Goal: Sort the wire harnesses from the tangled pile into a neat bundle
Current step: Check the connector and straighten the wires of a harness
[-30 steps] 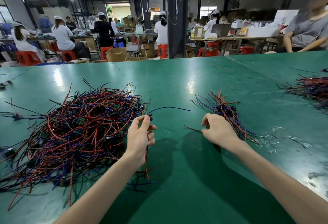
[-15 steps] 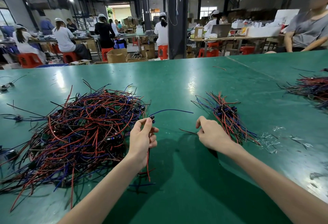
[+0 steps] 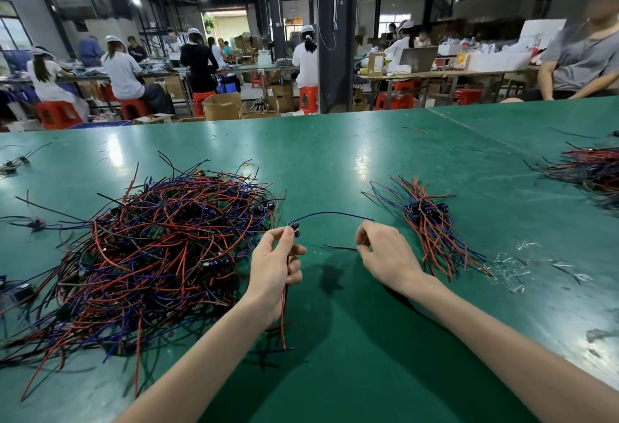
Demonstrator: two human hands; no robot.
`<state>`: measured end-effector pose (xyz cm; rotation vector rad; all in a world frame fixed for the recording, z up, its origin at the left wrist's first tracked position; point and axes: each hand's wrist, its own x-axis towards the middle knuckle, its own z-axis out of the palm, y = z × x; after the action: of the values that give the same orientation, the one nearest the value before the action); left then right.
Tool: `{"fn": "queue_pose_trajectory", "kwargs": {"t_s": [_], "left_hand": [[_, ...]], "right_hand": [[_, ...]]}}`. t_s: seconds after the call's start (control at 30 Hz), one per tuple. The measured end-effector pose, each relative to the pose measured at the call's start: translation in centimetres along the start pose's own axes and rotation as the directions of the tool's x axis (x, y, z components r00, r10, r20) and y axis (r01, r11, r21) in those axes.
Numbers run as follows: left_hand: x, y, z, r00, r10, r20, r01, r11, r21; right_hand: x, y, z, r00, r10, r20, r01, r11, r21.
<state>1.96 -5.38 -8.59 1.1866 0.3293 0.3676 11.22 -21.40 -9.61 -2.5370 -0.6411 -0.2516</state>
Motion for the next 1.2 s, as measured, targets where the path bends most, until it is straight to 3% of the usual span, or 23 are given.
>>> {"fn": "queue_pose_trajectory", "kwargs": {"t_s": [0.13,0.23,0.3,0.4,0.6,0.9,1.2], "left_hand": [[-0.3,0.3,0.1,1.0,-0.01,0.018,0.01,1.0,-0.018],[-0.7,0.2,0.5,0.995,-0.056,0.082,0.061,0.997,-0.056],[-1.0,0.0,0.9,0.985,-0.097,0.144,0.106,0.993,-0.051],[-1.4,-0.4,1.3,0.965,-0.156,0.213,0.156,0.988,0.019],[-1.6,-0.6,1.3,0.921,-0.256,0.293,0.241,0.967,0.087],[-1.6,-0.4,1.2,0.892,-0.315,0.325,0.274,0.947,0.168],[-1.7,-0.7,1.1,0.916,-0.243,0.318,0.156,0.948,0.276]], "right_hand": [[-0.6,-0.4,-0.1,0.995,-0.063,-0.075,0.064,0.998,0.004],[-0.8,-1.4,-0.3,0.997,-0.051,-0.058,0.063,0.972,0.225],[-0.9,-2.3,-0.6,0.997,-0.001,0.075,-0.036,0.872,0.488],[-1.2,-3.1,-0.9,0.973,0.037,0.226,-0.201,0.615,0.763],[-1.4,-2.9,-0.9,0.939,0.074,0.335,-0.338,0.379,0.861],[-1.3,-2.5,-0.6,0.908,0.083,0.41,-0.415,0.316,0.853],[-1.2,-2.2,-0.3,0.924,0.064,0.378,-0.375,0.352,0.857]]}}
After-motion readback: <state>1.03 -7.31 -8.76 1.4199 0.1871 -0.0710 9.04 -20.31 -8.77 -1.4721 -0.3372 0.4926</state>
